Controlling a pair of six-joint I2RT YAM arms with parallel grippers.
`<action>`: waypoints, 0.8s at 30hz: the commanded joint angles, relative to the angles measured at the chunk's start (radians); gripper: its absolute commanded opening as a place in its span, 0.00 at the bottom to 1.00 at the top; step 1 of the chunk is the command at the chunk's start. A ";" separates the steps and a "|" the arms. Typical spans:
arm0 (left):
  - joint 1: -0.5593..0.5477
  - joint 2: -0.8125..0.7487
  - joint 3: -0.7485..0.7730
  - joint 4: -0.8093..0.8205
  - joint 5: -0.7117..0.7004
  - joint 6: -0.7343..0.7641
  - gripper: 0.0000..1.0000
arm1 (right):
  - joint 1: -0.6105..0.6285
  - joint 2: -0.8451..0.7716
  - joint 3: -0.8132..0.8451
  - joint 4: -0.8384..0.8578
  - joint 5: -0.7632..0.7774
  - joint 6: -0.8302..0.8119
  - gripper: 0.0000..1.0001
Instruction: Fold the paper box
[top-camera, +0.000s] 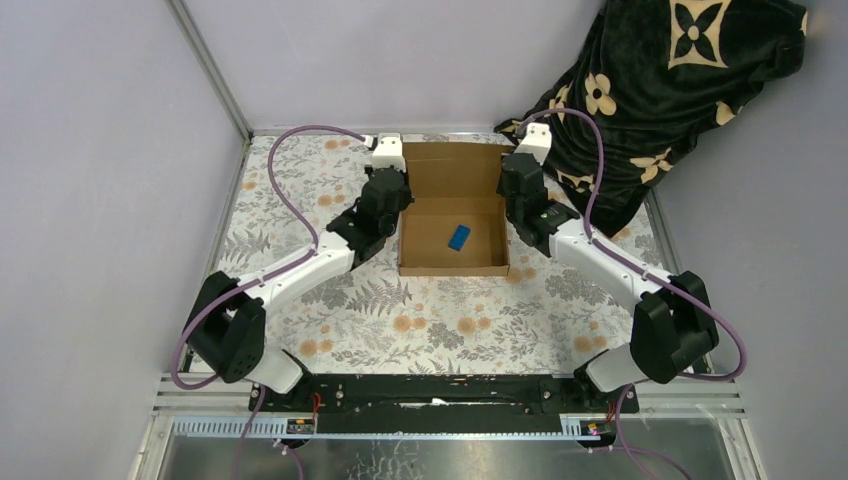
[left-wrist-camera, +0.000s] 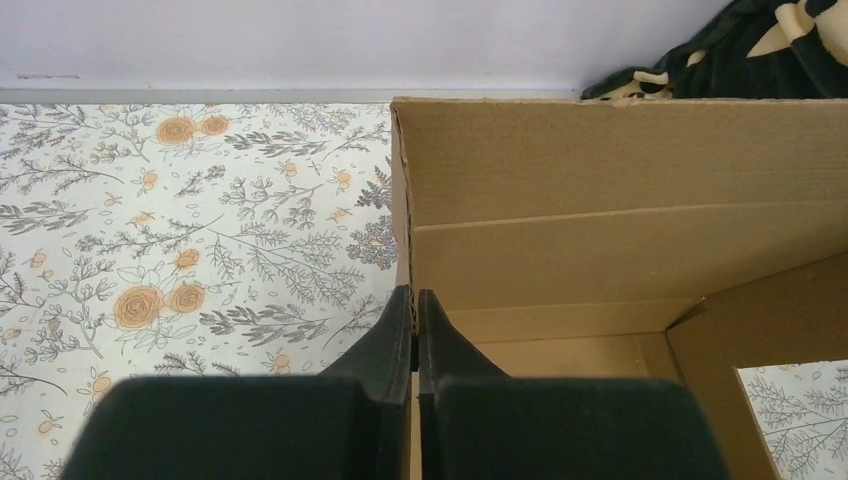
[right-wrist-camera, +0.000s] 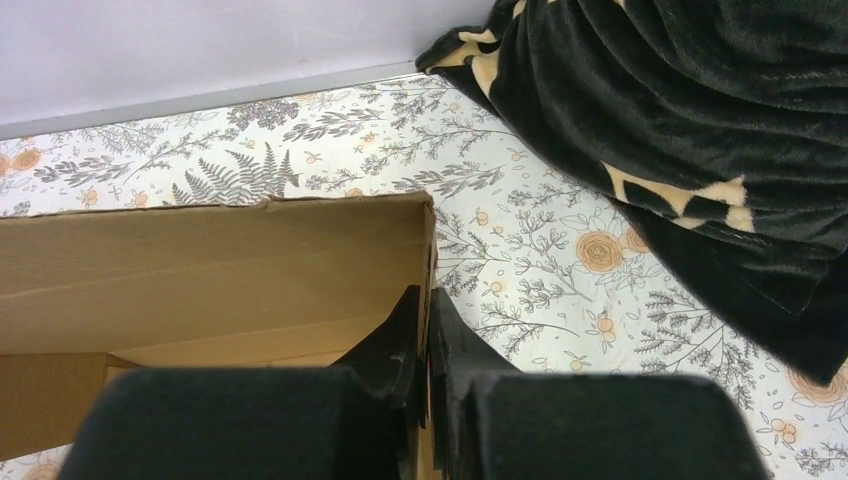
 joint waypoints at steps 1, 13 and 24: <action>-0.055 -0.006 -0.038 0.030 0.082 -0.042 0.00 | 0.062 -0.031 -0.039 0.018 -0.076 0.042 0.00; -0.091 -0.037 -0.123 0.061 0.057 -0.049 0.00 | 0.089 -0.053 -0.106 0.025 -0.067 0.035 0.00; -0.138 -0.071 -0.198 0.093 0.021 -0.044 0.00 | 0.163 -0.097 -0.182 0.034 -0.039 0.009 0.00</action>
